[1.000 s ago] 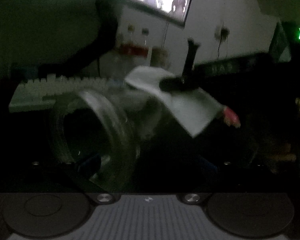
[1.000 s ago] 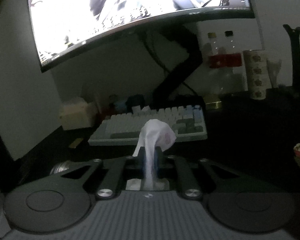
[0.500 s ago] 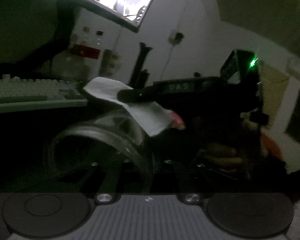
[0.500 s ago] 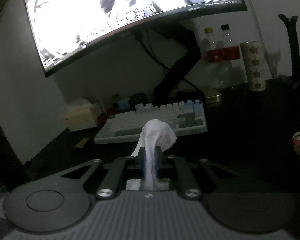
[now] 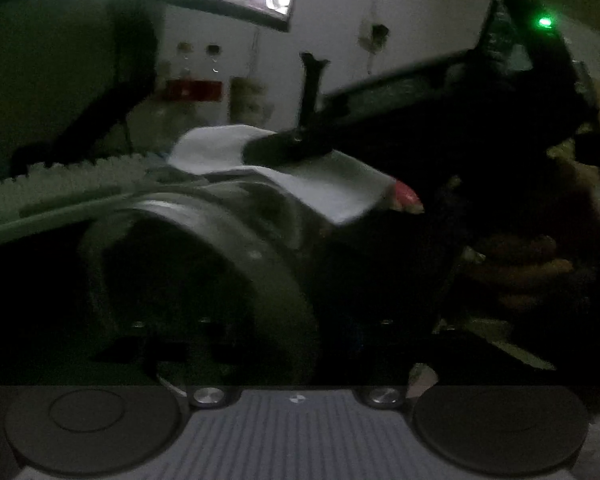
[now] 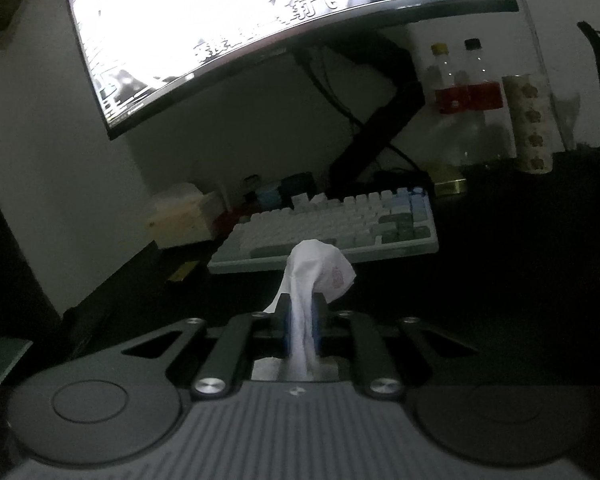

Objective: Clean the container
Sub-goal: 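Keep wiping the jar's outer wall with the tissue in the right tool, then spread the tissue over the jar wall with the right tool while the left tool holds the jar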

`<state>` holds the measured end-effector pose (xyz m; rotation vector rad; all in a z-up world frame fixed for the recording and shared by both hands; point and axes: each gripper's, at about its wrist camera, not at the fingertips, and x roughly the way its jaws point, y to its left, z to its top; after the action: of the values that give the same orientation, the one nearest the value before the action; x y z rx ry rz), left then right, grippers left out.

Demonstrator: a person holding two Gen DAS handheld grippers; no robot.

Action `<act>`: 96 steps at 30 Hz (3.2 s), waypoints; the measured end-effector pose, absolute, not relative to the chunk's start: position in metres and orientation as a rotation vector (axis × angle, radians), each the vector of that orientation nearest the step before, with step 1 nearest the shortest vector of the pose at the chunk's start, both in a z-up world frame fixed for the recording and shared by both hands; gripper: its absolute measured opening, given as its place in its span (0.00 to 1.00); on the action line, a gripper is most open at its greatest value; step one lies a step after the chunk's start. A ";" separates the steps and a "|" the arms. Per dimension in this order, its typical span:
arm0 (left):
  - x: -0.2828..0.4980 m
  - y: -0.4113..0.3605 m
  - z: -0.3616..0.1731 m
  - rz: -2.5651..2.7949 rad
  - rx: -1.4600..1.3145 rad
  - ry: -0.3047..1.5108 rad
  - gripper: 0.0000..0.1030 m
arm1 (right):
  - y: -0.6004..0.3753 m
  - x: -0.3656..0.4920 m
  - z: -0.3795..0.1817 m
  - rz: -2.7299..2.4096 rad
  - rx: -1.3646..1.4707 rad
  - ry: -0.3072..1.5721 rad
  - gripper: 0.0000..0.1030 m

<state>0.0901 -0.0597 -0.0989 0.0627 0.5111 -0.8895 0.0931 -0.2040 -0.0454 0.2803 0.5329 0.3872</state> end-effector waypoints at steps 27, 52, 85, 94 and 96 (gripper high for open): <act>0.102 -0.053 -0.099 -0.847 0.054 0.521 0.96 | -0.145 0.080 -0.038 0.547 0.140 0.468 0.13; 0.105 -0.052 -0.100 -0.818 0.036 0.518 1.00 | -0.150 0.095 -0.028 0.565 0.093 0.564 0.18; 0.124 -0.054 -0.100 -0.835 0.044 0.500 1.00 | -0.167 0.094 -0.039 0.424 0.149 0.478 0.23; 0.111 -0.046 -0.101 -0.838 0.031 0.500 1.00 | -0.161 0.102 -0.034 0.472 0.110 0.494 0.23; 0.112 -0.047 -0.101 -0.838 0.033 0.501 1.00 | -0.161 0.104 -0.032 0.478 0.110 0.506 0.25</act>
<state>0.1122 -0.0465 -0.1010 0.0329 0.5009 -0.8378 0.1038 -0.1607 -0.0321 0.1104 0.5065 0.4784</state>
